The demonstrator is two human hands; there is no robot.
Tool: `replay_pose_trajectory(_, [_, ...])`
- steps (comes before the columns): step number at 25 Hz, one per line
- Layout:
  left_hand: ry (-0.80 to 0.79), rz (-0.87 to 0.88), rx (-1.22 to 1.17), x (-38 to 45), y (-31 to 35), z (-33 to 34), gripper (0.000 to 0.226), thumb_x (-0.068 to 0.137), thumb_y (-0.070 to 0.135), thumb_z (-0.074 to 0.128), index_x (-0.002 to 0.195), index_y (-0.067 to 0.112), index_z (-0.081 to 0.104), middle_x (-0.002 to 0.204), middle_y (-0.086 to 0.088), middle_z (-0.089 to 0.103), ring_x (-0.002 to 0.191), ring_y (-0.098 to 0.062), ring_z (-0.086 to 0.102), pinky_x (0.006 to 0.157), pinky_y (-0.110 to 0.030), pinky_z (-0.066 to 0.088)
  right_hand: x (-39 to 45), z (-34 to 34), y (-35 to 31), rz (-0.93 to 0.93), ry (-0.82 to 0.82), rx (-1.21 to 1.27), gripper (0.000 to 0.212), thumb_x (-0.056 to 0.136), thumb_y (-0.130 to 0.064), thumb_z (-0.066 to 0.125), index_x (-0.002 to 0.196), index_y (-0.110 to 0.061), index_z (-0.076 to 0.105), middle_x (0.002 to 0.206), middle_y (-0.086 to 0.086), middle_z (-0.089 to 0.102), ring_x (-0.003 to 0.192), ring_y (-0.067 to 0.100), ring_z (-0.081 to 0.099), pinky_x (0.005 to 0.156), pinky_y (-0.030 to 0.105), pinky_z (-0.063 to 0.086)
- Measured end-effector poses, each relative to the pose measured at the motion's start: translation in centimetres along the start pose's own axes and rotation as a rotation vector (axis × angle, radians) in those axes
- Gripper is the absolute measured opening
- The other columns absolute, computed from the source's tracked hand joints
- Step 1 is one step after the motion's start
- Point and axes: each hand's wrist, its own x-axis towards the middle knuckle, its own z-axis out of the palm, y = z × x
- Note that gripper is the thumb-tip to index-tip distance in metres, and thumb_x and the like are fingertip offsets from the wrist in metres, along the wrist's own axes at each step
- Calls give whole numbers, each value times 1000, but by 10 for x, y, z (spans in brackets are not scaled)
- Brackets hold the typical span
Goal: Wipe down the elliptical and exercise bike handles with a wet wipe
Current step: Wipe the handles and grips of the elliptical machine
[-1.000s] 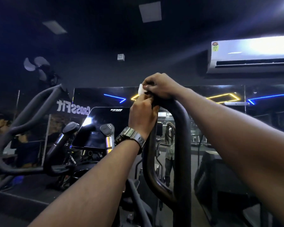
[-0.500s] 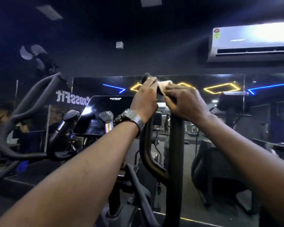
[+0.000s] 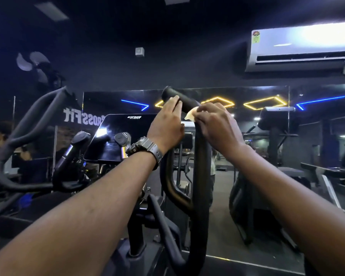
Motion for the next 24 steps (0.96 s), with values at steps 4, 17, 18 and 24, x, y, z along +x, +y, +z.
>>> replay_pose_trajectory(4, [39,23,-106,3,17,-4,66,78,-8,57,141,-5,39,145,-21,44,137,-30,41,117,-35,32,52,4,-3,-39,-68,32,16,88,-16,64,98,-13,77,108,3,69,91,27,68,72,39,57])
replay_pose_trajectory(17, [57,-18,-220,-19,41,0,67,87,-3,58,148,2,30,142,-11,54,133,-21,49,104,-22,37,-9,-10,1,24,9,86,19,95,-19,59,91,-8,75,86,6,59,79,22,55,64,37,53])
replay_pose_trajectory(18, [49,4,-211,-23,40,0,67,86,-6,56,148,2,31,141,-11,55,132,-21,50,104,-25,40,-40,-11,-6,2,-36,140,21,96,-20,57,92,-8,74,88,5,60,78,22,56,65,34,53])
replay_pose_trajectory(24, [4,100,-199,-45,41,0,66,87,0,59,147,5,33,138,-9,57,127,-22,55,103,-36,49,-25,-17,-5,32,-44,146,16,94,-16,62,91,-5,73,87,1,50,68,14,47,58,29,49])
